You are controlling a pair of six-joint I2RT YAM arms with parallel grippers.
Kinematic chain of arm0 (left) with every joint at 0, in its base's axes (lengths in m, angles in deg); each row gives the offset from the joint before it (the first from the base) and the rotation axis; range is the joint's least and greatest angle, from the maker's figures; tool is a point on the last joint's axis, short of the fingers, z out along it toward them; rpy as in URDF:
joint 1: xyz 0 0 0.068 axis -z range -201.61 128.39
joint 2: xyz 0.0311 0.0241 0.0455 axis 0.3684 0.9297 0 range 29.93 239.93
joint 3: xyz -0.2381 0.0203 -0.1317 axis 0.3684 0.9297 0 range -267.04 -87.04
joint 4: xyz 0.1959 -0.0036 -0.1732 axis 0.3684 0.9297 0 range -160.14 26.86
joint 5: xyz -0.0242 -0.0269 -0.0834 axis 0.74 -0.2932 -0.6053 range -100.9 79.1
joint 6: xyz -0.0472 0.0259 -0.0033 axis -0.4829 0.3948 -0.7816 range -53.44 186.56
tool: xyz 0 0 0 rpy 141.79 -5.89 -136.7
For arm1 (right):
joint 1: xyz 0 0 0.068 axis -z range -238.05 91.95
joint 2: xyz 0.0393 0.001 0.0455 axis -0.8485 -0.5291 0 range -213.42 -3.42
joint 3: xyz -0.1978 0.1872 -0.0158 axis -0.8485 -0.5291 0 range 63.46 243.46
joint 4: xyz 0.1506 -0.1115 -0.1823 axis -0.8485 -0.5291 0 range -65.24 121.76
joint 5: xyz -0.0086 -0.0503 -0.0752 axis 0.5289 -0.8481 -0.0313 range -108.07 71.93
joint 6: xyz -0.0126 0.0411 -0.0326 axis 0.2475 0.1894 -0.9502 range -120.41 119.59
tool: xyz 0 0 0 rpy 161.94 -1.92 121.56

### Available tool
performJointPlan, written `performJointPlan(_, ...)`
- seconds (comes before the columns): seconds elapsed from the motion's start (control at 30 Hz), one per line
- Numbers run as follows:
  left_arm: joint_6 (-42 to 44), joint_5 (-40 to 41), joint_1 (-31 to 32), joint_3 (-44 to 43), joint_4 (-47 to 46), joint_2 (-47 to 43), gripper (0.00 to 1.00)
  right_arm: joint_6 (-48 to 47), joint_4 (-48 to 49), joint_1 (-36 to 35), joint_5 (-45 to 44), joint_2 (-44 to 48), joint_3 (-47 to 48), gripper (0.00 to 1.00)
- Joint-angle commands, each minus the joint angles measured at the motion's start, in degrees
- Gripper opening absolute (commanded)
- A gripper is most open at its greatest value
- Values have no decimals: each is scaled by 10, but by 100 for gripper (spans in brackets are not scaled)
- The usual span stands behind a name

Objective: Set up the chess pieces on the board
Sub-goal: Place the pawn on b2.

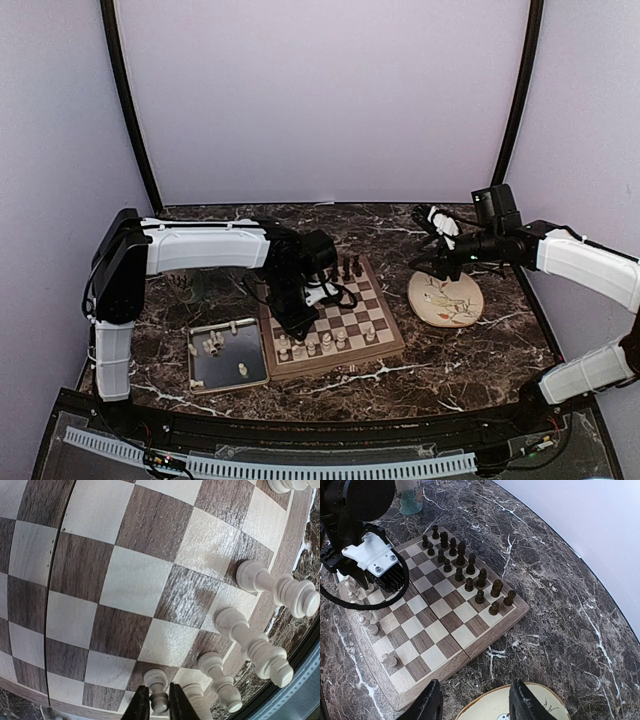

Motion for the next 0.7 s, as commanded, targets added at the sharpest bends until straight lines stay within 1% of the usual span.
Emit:
performJointPlan(0.0, 3, 10, 6, -15, 20, 0, 17, -6, 19, 2, -1, 9, -6, 46)
performJointPlan(0.13, 1, 19, 6, -16, 21, 0, 23, -5, 19, 2, 0, 7, -5, 46)
performJointPlan(0.43, -8, 29, 8, -38, 17, -7, 30, -6, 18, 2, -1, 9, -5, 46)
performJointPlan(0.57, -18, 39, 7, -39, 17, -50, 34, -6, 16, 2, -1, 8, -6, 46)
performJointPlan(0.67, -40, 82, 6, -14, 16, -111, 35, -7, 16, 2, -1, 7, -5, 46)
